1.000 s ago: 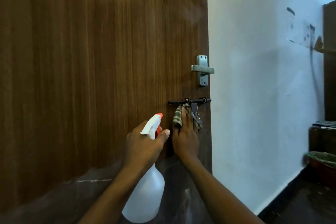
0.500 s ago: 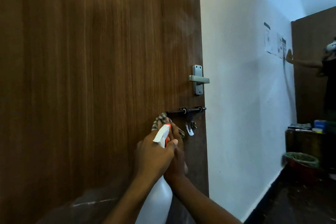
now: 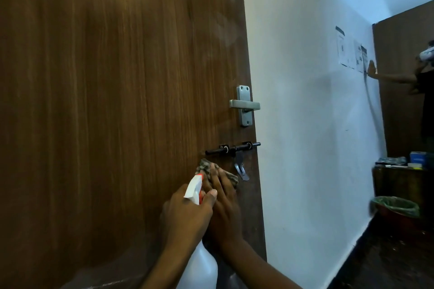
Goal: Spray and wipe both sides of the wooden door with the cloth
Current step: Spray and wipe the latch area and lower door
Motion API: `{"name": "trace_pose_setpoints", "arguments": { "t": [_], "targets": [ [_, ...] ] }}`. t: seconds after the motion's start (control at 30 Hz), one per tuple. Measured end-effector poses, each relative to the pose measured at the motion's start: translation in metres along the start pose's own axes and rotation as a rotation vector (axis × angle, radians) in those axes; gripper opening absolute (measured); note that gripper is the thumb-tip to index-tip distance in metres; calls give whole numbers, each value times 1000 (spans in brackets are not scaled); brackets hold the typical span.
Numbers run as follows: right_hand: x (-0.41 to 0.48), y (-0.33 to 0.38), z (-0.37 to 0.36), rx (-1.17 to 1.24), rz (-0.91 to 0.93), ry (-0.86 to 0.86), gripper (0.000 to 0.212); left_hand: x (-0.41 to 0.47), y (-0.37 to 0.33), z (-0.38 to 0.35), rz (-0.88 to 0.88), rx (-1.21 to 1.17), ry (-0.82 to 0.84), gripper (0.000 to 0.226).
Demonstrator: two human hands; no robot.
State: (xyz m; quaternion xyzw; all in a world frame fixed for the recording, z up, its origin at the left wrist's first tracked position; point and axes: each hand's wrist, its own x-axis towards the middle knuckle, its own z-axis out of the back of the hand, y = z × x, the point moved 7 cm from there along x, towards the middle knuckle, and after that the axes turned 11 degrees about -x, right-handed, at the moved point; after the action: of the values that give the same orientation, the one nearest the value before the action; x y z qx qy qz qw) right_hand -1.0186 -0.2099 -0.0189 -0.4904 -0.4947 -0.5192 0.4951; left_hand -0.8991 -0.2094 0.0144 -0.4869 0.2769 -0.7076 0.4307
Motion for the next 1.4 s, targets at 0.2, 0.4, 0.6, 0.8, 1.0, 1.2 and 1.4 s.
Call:
{"name": "trace_pose_setpoints", "arguments": {
  "t": [0.2, 0.4, 0.6, 0.8, 1.0, 1.2, 1.4],
  "targets": [
    [26, -26, 6, -12, -401, -119, 60, 6, -6, -6, -8, 7, -80, 61],
    [11, -32, -22, -76, -433, 30, 55, 14, -22, -1, -40, 84, -163, 58],
    [13, -11, -17, 4, -237, -35, 60, 12, -37, 2, -106, 206, -179, 64],
    [24, -31, -24, -45, -177, -56, 62, -2, -31, 7, -78, 77, -231, 73],
    [25, 2, -12, 163, -354, -85, 50, -16, -37, 2, -35, 65, -235, 70],
    [6, -45, -15, 37, -195, 38, 58, -28, -39, -4, 4, -38, -216, 61],
    [24, -47, 0, 114, -605, 145, 62, -34, -34, -27, 95, -124, -223, 66]
  ]
}}
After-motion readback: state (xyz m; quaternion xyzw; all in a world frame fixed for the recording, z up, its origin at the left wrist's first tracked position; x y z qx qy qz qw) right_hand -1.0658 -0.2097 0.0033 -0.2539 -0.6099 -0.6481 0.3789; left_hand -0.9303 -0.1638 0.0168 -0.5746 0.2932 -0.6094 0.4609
